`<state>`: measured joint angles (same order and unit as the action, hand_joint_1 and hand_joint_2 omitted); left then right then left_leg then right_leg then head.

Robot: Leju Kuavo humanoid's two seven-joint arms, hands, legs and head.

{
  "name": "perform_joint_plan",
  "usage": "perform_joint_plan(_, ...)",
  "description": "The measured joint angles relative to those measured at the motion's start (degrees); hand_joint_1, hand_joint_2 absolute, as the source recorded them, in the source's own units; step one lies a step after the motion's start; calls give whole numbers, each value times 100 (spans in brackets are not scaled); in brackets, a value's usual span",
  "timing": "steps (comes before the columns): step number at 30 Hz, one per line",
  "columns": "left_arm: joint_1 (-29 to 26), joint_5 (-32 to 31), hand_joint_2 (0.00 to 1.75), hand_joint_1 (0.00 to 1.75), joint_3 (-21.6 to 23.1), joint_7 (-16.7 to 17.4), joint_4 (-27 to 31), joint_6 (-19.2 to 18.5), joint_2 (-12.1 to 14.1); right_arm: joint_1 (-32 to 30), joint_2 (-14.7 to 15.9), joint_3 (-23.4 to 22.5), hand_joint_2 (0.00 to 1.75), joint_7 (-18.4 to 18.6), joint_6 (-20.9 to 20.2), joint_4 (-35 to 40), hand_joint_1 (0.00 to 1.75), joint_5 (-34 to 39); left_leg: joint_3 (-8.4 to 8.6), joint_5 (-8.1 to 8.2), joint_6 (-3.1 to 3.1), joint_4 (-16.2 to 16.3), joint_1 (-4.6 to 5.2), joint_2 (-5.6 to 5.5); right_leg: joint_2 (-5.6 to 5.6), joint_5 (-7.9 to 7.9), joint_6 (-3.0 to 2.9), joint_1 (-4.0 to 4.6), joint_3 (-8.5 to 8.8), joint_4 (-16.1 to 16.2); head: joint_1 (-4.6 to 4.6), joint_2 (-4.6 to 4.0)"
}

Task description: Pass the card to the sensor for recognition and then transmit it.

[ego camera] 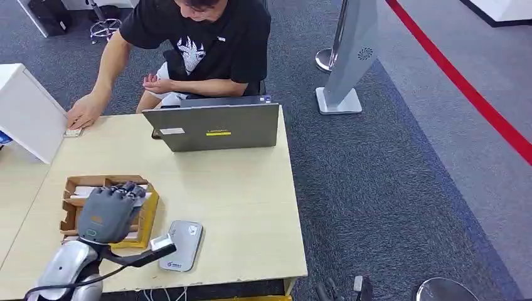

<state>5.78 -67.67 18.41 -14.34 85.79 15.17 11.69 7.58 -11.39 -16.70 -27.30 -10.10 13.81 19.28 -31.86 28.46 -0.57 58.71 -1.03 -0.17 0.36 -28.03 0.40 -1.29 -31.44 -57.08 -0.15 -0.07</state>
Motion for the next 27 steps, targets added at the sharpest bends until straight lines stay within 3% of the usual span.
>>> perform_joint_plan(8,-194,-100,175,175,360,7,-122,-90,-185,-4,-11,-15,175,39,15,0,0,-50,0,0,0,0,-1,-1,-1,0,0,1,0,-1,-2,0)
perform_joint_plan(19,-181,-579,175,175,1088,131,-1211,-313,-463,0,-13,-22,175,39,155,0,0,-263,-1,2,3,0,1,-1,-1,0,1,0,1,1,-2,0)
perform_joint_plan(27,-58,-730,175,175,1346,179,-1602,-297,-531,-6,-11,-22,175,55,186,-2,0,-308,7,2,3,-1,0,-3,-4,-1,1,0,10,0,0,0)
